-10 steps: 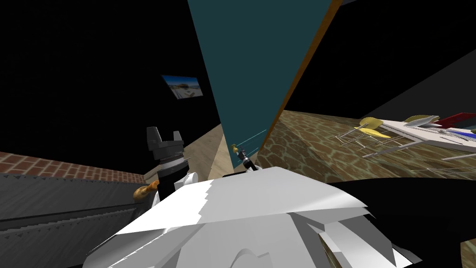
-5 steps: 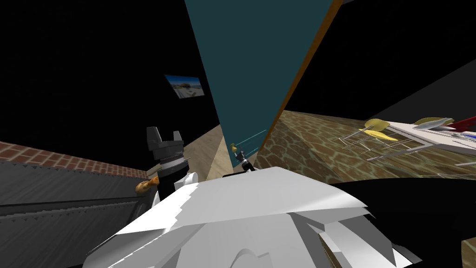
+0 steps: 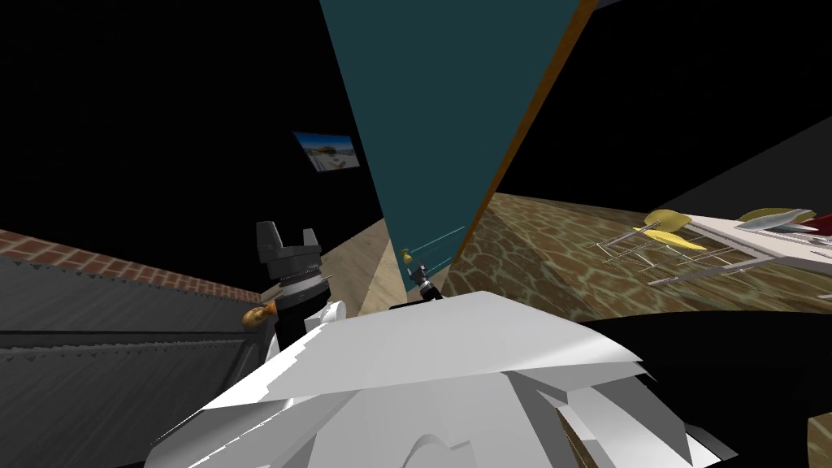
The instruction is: Push the door open
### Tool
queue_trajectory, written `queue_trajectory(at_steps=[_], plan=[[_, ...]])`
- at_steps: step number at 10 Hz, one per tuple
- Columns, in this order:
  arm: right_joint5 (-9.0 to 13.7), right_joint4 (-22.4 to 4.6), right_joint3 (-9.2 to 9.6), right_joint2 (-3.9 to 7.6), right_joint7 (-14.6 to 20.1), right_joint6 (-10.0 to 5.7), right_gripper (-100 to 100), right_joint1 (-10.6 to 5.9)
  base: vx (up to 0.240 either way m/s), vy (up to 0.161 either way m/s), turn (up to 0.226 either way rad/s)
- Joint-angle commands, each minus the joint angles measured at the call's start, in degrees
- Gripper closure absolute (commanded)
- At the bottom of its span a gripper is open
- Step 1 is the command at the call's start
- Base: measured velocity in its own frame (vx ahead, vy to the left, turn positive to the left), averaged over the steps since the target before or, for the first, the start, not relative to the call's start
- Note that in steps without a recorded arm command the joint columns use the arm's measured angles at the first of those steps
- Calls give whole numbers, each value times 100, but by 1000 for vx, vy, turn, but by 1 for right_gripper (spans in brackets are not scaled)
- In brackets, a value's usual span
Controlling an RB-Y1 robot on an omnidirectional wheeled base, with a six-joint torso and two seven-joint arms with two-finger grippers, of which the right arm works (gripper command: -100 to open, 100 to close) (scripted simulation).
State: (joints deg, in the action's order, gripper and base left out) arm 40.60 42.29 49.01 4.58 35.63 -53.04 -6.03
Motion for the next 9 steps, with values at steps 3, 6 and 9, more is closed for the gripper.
queue_trajectory(at_steps=[3,6,9], plan=[[295,197,186,-37,529,-29,-100,141,-26,-58,48],[546,328,345,-90,952,-67,-100,244,-39,-51,44],[866,495,548,-164,1484,-115,-100,376,-39,-50,49]])
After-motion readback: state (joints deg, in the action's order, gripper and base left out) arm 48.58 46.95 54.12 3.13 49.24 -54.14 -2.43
